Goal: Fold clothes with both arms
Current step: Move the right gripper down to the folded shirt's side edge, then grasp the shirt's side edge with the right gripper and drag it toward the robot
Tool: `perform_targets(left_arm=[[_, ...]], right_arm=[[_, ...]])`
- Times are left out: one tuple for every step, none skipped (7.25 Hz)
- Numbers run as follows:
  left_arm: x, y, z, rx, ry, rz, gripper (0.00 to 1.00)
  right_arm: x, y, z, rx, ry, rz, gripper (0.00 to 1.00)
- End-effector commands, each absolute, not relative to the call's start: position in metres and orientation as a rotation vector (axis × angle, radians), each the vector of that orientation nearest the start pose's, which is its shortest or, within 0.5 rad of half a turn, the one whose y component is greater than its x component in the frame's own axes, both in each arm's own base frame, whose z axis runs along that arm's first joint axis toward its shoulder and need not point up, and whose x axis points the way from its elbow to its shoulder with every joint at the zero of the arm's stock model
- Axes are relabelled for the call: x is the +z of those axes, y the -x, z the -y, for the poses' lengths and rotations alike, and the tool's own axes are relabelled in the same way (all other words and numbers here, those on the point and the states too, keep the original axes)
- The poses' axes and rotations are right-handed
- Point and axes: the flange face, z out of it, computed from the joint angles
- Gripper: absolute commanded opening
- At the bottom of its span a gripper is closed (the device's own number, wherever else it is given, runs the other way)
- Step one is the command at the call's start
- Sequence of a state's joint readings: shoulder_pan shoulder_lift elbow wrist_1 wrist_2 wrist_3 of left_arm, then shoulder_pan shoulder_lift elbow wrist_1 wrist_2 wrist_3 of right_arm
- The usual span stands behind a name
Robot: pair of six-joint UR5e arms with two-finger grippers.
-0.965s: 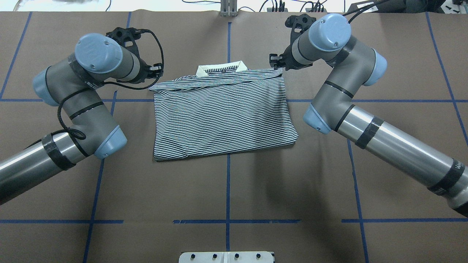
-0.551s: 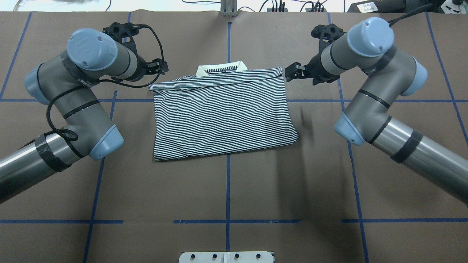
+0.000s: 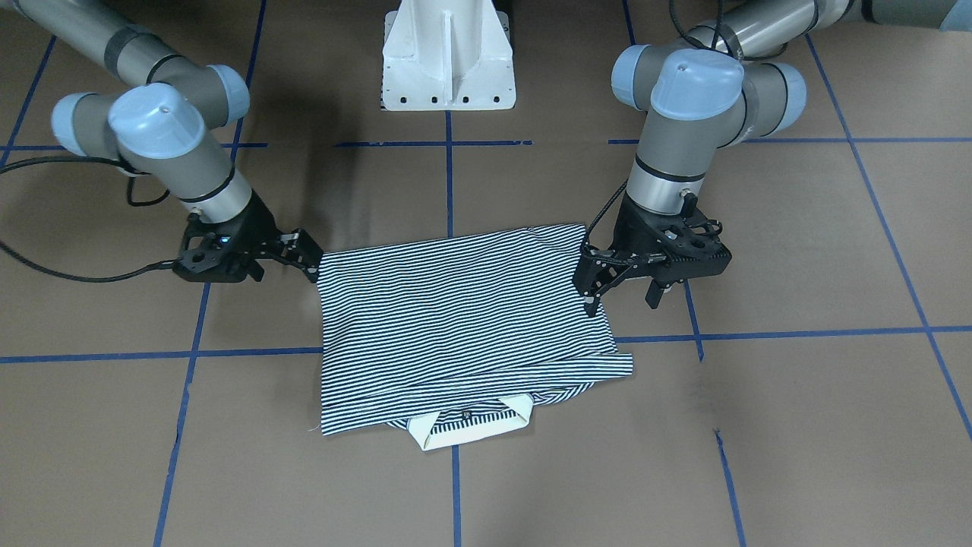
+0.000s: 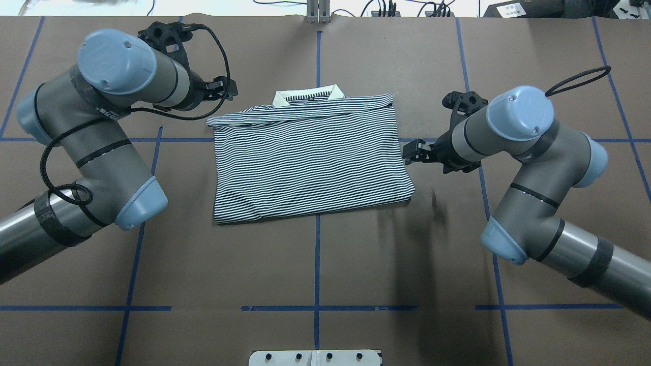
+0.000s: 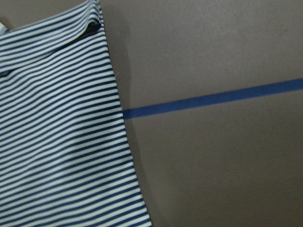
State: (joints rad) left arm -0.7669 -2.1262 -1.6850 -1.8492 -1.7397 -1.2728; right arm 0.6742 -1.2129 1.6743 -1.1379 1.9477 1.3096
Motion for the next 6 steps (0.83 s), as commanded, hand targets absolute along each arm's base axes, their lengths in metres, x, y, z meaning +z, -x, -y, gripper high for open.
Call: perform_targets(left_arm=[[0.254,-0.400,0.548,-0.354,-0.348,-0.902,1.00],[0.254,-0.400,0.548,-0.354,-0.348,-0.902,1.00],[0.254,-0.401,0.547,-0.352,-0.348,-0.902,1.00],[0.255,-0.400,0.547,-0.354,-0.348,-0.902,1.00],[0.255,-0.400,0.547,-0.354,-0.348,-0.902,1.00],[0.255,-0.400,0.547,-0.354,-0.348,-0.902,1.00]], right_arm=[[0.369,0.475,0.440,0.169,-0.096,0.923,1.00],[0.369,0.480,0.436,0.160,-0.090,0.924,0.99],[0.371,0.486,0.432,0.149,-0.084,0.920,0.99],[0.370,0.486,0.433,0.150,-0.084,0.922,0.90],[0.370,0.486,0.433,0.150,-0.084,0.922,0.57],[0.371,0.485,0.432,0.146,-0.085,0.920,0.08]])
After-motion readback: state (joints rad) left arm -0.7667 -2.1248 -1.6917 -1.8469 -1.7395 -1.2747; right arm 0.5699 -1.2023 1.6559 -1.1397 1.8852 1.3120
